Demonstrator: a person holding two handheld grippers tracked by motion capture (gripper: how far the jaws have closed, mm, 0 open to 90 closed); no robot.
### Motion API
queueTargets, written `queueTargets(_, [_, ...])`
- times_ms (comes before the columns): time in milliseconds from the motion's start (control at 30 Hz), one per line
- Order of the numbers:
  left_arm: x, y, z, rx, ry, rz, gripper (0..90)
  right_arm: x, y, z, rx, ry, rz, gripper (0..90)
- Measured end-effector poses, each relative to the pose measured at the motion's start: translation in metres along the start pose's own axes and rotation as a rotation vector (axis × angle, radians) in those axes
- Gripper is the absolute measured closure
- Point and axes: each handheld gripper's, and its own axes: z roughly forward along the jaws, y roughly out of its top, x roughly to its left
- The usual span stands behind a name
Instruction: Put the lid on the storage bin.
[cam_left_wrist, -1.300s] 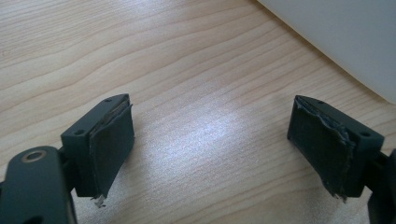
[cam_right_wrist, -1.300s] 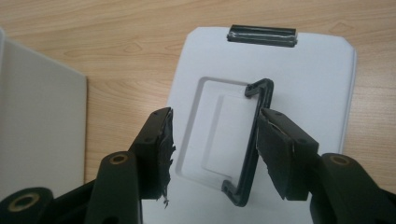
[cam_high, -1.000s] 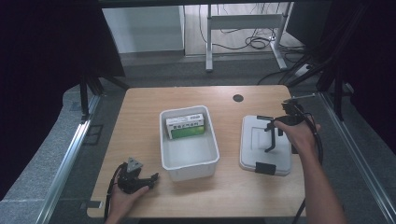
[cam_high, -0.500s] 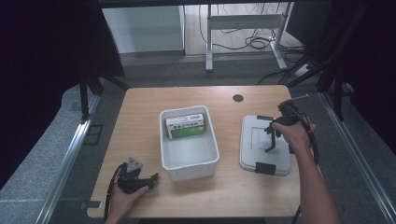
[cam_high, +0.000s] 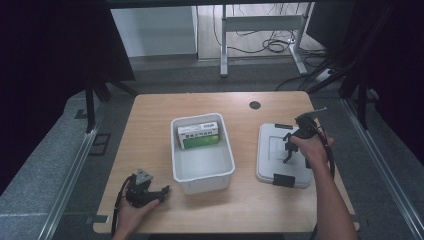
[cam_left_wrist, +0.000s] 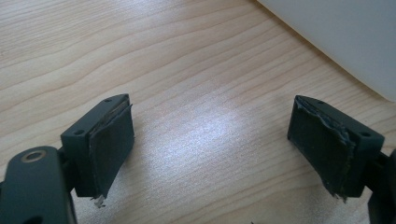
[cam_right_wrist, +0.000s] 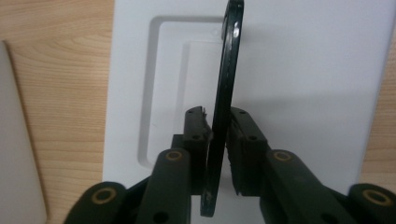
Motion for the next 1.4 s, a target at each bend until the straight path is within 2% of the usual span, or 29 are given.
queueTargets(167, [0.0, 0.0, 0.0, 0.0, -0.001, 0.001, 14.3, 0.0, 0.0, 0.002, 0.006, 0.013, 0.075, 83.3])
queueTargets(400, [0.0, 0.0, 0.0, 0.0, -0.001, 0.001, 14.4, -0.004, -0.002, 0.001, 0.002, 0.033, 0.119, 84.4])
queueTargets(600, [0.0, 0.0, 0.0, 0.0, -0.001, 0.001, 14.4, -0.003, -0.004, -0.003, -0.008, 0.046, 0.125, 84.6])
queueTargets(700, [0.0, 0.0, 0.0, 0.0, -0.001, 0.001, 14.3, -0.001, -0.004, -0.007, -0.01, 0.054, 0.111, 84.7])
queueTargets(1033, [0.0, 0.0, 0.0, 0.0, -0.001, 0.001, 14.4, 0.007, -0.005, -0.037, -0.042, 0.083, 0.086, 84.7])
queueTargets(1133, [0.0, 0.0, 0.0, 0.0, -0.001, 0.002, 14.4, 0.008, -0.006, -0.041, -0.049, 0.091, 0.081, 84.8])
queueTargets(1233, [0.0, -0.001, -0.001, 0.001, -0.002, 0.002, 14.4, 0.007, -0.007, -0.046, -0.051, 0.121, 0.085, 84.8])
queueTargets(1400, [0.0, -0.001, -0.001, 0.001, -0.002, 0.002, 14.4, 0.009, -0.009, -0.05, -0.061, 0.125, 0.07, 84.8])
